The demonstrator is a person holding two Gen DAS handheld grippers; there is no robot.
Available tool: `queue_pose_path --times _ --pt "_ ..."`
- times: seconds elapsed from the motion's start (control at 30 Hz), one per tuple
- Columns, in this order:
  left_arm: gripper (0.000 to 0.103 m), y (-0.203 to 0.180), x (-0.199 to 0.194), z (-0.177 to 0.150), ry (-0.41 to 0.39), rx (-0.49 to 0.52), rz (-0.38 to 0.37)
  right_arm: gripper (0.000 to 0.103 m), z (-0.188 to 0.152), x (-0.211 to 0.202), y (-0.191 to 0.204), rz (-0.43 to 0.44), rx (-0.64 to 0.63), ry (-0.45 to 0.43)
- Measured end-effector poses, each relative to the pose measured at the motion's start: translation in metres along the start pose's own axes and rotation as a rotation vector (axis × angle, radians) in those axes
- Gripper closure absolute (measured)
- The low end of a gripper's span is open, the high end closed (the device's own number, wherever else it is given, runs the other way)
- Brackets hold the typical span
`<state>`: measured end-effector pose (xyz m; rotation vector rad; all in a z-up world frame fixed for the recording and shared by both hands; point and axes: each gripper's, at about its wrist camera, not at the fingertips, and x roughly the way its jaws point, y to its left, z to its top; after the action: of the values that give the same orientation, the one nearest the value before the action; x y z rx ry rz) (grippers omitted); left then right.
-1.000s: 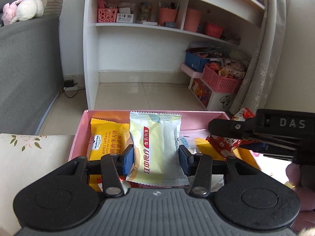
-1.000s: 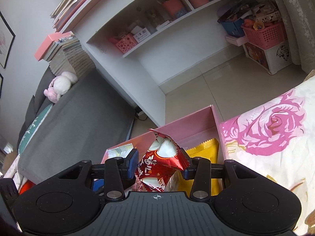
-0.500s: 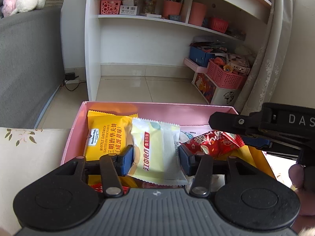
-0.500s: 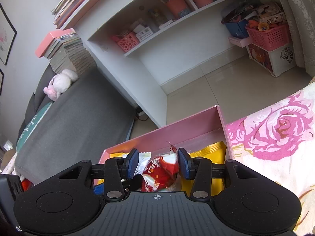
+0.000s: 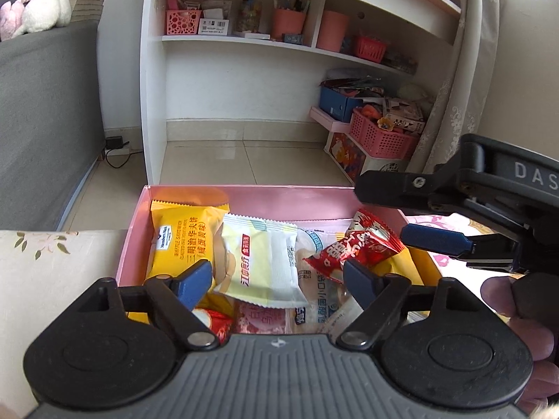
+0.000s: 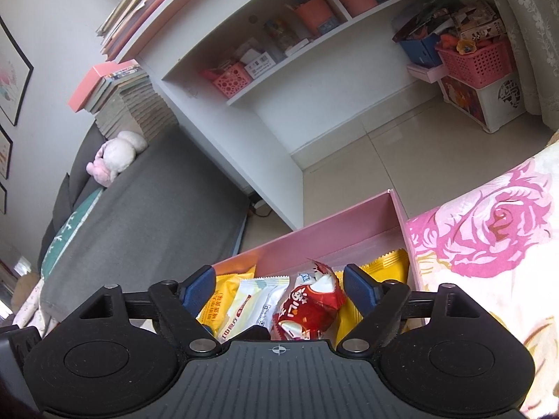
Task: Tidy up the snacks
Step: 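Withdraw both tools from the box back over the snack pile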
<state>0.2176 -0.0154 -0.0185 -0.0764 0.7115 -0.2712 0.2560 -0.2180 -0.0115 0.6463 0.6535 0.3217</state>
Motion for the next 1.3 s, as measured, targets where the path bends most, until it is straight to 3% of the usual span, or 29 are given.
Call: queue_pose_path --times 0.3,0.53,0.7,1.03,1.3 --pt "0.01 0.007 -0.044 -0.009 -0.01 -0.051 0.018 0.016 -0.003 -0.037 0.013 -0.061 -0.003 0.016" --pt "0.004 0.005 -0.076 -0.023 0.024 -0.065 0.066 0.01 -0.027 -0.073 0.036 -0.172 -0.112 0.047" --pt "0.002 -0.003 -0.095 -0.035 0.042 -0.01 0.095 0.008 -0.045 -0.099 0.045 -0.204 -0.162 0.058" --pt "0.0 -0.006 -0.11 -0.072 0.065 -0.006 0.08 0.006 -0.082 -0.129 0.033 -0.299 -0.189 0.07" --pt "0.001 -0.019 -0.105 -0.094 0.087 0.159 0.045 0.006 -0.102 -0.125 0.012 -0.452 -0.131 0.152"
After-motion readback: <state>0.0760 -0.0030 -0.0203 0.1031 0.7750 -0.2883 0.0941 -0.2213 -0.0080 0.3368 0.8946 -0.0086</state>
